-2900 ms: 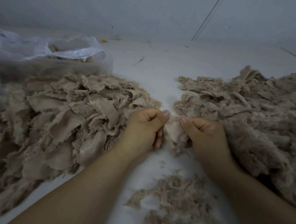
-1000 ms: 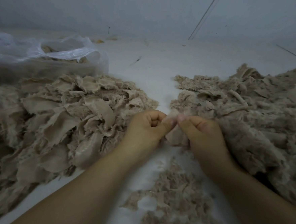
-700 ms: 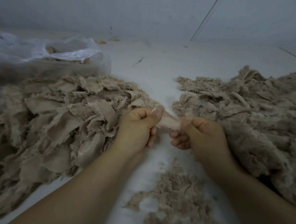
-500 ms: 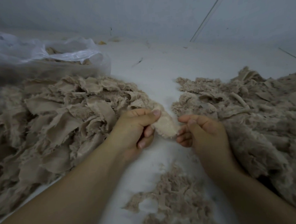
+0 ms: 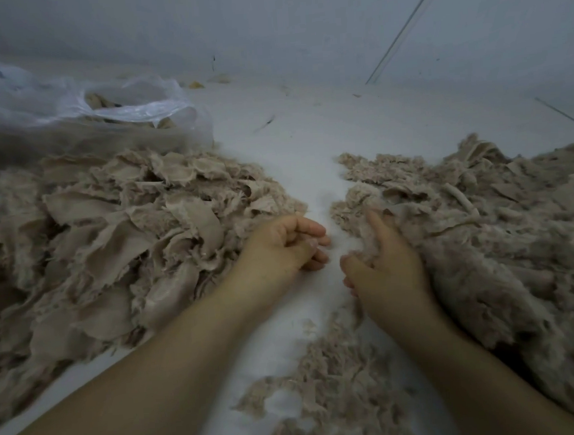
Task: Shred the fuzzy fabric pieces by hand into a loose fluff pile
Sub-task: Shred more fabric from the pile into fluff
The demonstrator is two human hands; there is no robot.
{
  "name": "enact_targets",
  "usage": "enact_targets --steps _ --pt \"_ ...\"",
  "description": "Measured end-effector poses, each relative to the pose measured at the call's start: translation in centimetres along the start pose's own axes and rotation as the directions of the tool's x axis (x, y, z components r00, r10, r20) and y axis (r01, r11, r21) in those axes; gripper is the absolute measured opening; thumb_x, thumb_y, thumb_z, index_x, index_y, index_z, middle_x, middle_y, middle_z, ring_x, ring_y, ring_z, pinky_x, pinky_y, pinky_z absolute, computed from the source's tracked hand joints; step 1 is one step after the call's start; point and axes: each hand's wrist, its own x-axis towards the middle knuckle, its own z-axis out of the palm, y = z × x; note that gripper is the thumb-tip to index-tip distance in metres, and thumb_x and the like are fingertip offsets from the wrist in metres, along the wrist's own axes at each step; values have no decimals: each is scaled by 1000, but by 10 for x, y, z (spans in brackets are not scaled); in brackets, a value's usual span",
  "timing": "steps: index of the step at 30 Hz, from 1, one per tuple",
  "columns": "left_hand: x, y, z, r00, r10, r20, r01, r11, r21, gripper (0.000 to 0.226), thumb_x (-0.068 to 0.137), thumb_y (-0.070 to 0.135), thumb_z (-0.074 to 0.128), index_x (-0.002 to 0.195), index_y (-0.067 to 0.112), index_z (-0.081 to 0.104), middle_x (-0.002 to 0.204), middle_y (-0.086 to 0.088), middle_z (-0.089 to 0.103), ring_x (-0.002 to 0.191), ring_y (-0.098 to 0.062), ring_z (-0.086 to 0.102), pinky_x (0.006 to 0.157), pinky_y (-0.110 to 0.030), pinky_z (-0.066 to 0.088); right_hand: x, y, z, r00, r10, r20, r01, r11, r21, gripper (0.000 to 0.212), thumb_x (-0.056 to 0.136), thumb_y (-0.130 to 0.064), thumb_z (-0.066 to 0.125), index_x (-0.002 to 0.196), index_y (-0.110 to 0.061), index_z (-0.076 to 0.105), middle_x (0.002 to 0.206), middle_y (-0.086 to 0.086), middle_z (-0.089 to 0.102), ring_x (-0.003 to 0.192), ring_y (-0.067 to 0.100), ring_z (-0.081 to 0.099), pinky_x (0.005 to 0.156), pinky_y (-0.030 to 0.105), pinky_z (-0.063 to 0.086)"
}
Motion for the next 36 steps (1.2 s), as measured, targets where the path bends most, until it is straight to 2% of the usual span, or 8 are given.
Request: enact_targets --steps 6,8,12,16,20,25,30,36 --pt "0 -3 3 1000 13 -11 -13 999 52 18 94 -6 56 95 9 64 81 -12 66 70 -17 63 69 -25 56 -1 -1 0 1000 -6 -16 7 999 54 53 87 -16 64 139 -20 54 109 -14 71 81 -9 62 73 22 55" --pt "2 -9 4 996 86 -1 -84 973 217 31 91 -1 61 115 19 61 94 -6 63 74 -14 60 72 -27 52 -1 -3 -1 997 -22 -71 27 997 70 24 87 -20 63 110 -22 71 73 -16 72 68 -5 65 63 26 57" --pt "5 -15 4 979 174 103 -202 853 481 60 82 4 71 133 31 54 103 13 58 71 4 54 69 -12 45 -5 -5 -2 995 -70 -74 78 991 108 19 84 -29 55 85 -24 73 68 -3 72 66 18 70 64 44 60" --pt "4 -17 6 978 209 15 -199 901 385 26 83 -9 64 76 16 66 68 -14 57 61 -11 52 63 -32 48 -4 -3 -3 992 -49 -120 85 944 318 23 86 -13 64 98 -31 70 74 -15 67 57 5 58 50 26 48" --pt "2 -13 5 987 156 30 -159 974 160 13 91 -8 57 83 -10 68 81 -32 64 68 -25 61 64 -41 54 -7 -1 -3 965 -254 66 217 914 344 37 83 -19 74 112 -40 69 111 -17 68 85 2 63 68 22 52" --pt "0 -8 4 982 158 -102 -160 987 -7 22 90 -8 60 81 9 71 56 -11 67 48 -19 62 52 -24 53 -3 2 -2 985 -126 -120 147 972 181 15 88 -12 63 75 -19 63 53 3 61 43 19 59 38 32 47" --pt "4 -6 -4 952 188 -243 -215 972 -90 19 91 -7 58 86 8 69 59 -7 67 53 -18 63 56 -24 54 0 4 -2 975 -29 -222 72 980 188 26 83 -2 49 83 -27 56 84 16 62 64 35 64 55 52 57" --pt "-2 -7 2 984 167 -54 -172 980 -99 20 89 -5 61 83 12 70 70 -8 66 67 -17 62 68 -28 55 -7 -8 -4 974 -145 -175 174 970 169 39 74 -13 70 101 -40 64 119 2 62 107 24 64 89 47 55"
